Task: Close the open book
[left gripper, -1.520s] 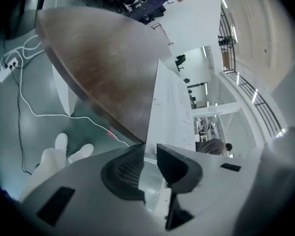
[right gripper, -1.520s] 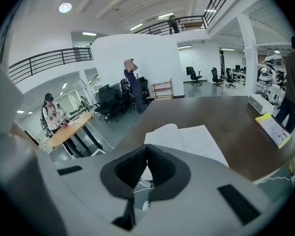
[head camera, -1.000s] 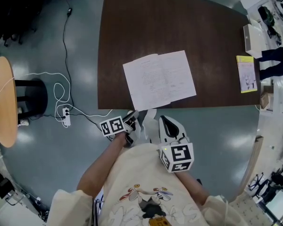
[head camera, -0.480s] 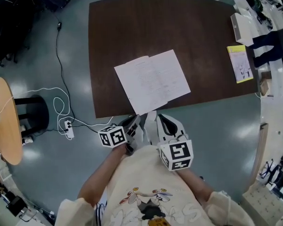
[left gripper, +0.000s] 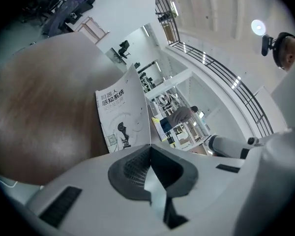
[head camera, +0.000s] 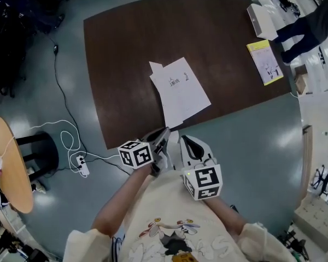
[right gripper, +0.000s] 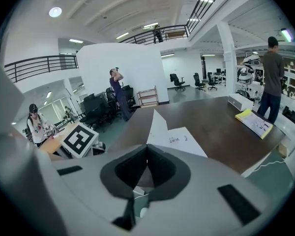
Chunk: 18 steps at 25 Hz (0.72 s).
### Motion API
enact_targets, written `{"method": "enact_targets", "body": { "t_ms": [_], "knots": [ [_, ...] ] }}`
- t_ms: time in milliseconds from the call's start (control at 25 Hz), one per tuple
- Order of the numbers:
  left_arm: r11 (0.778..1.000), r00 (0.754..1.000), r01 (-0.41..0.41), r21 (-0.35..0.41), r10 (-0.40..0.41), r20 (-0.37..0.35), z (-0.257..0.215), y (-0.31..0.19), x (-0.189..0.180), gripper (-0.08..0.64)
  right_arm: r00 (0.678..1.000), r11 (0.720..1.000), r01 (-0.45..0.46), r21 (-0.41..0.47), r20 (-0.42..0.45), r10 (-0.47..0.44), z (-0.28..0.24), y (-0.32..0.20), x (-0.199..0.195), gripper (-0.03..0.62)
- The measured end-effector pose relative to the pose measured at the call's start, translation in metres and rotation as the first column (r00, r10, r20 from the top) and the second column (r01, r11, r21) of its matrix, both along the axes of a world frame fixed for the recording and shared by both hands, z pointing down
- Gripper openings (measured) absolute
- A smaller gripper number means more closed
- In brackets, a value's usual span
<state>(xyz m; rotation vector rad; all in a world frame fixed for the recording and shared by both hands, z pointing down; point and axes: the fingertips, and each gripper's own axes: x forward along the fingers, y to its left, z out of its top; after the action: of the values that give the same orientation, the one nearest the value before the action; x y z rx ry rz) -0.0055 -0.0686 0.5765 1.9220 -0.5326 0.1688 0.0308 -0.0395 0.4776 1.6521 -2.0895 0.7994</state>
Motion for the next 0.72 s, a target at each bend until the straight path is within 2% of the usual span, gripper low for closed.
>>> {"method": "enact_targets", "body": {
  "t_ms": [200,360,480,720],
  "knots": [
    [0.995,0.996,-0.094,0.024,0.093,0.005,-0.004,-0.011,0.041,0.008,0.998,0.998,-0.067,-0.002,-0.007,0.067,-0.001,0.007,0.02,0.006],
    [0.983,0.983,-0.182,0.027,0.182,0.011,0.0,-0.012,0.078,0.012,0.993,0.993,-0.117,-0.004,-0.01,0.117,-0.002,0.011,0.037,0.006],
    [0.969,0.969,-0.245,0.029,0.246,-0.008,0.0,-0.011,0.106,0.132,0.989,0.989,-0.147,-0.007,-0.011,0.147,-0.002,0.013,0.049,0.006],
    [0.952,0.952,-0.304,0.037,0.305,-0.005,0.005,-0.013,0.127,0.198,0.983,0.983,-0.185,-0.01,-0.011,0.185,0.001,0.014,0.063,0.006]
  ]
}}
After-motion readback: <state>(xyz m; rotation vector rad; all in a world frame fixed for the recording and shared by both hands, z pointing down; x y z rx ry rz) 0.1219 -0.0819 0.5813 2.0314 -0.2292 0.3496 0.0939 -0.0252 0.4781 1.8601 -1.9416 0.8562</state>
